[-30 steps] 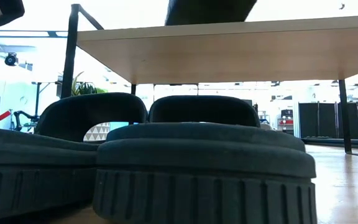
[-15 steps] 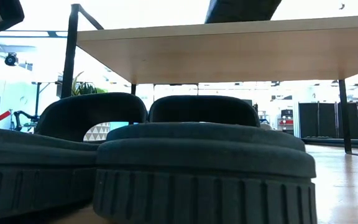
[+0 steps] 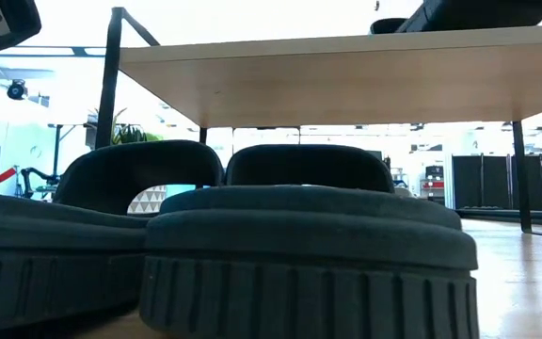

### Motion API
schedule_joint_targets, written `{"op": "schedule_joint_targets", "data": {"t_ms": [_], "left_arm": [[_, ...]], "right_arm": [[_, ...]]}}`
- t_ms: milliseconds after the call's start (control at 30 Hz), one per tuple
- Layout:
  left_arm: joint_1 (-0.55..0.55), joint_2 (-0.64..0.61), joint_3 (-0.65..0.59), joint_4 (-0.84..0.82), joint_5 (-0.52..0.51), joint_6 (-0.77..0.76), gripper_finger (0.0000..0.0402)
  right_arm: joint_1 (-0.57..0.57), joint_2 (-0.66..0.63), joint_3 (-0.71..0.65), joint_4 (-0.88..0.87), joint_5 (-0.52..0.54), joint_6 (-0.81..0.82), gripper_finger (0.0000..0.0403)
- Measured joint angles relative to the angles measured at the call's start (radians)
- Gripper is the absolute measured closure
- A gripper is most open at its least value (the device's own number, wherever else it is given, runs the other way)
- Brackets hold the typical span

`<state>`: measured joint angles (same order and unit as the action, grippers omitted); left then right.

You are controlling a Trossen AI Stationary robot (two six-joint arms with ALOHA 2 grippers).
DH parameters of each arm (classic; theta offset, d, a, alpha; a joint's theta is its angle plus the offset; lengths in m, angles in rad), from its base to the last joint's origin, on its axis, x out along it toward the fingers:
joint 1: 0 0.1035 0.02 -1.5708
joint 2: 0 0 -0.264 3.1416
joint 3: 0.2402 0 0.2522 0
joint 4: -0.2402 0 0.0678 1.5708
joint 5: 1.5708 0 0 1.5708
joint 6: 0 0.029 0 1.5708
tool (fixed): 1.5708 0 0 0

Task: Pick and place slides into the shelf
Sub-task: Put the black slide on the shelf

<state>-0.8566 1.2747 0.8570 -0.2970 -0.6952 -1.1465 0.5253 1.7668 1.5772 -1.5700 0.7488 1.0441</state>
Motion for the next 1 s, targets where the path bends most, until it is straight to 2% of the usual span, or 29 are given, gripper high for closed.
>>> {"op": "schedule_joint_targets", "data": {"t_ms": [200, 367, 567, 833, 1000], "left_arm": [[0.009, 0.0, 0.0, 0.0, -0.001, 0.0, 0.0402], [0.019, 0.0, 0.0, -0.002, -0.002, 0.001, 0.0402], [0.021, 0.0, 0.0, -0.008, -0.002, 0.005, 0.0402], [0.021, 0.0, 0.0, -0.009, 0.001, 0.006, 0.0402], [0.021, 0.0, 0.0, -0.009, 0.002, 0.009, 0.0402]], "right_arm": [[0.01, 0.024, 0.022, -0.006, -0.005, 0.126, 0.0392], [0.011, 0.029, 0.025, 0.001, -0.064, 0.13, 0.0385], [0.024, 0.026, 0.035, 0.007, -0.119, 0.156, 0.034], [0.029, 0.027, 0.141, 0.003, -0.193, 0.175, 0.0263], [0.03, 0.027, 0.209, 0.002, -0.195, 0.152, 0.0245]]}}
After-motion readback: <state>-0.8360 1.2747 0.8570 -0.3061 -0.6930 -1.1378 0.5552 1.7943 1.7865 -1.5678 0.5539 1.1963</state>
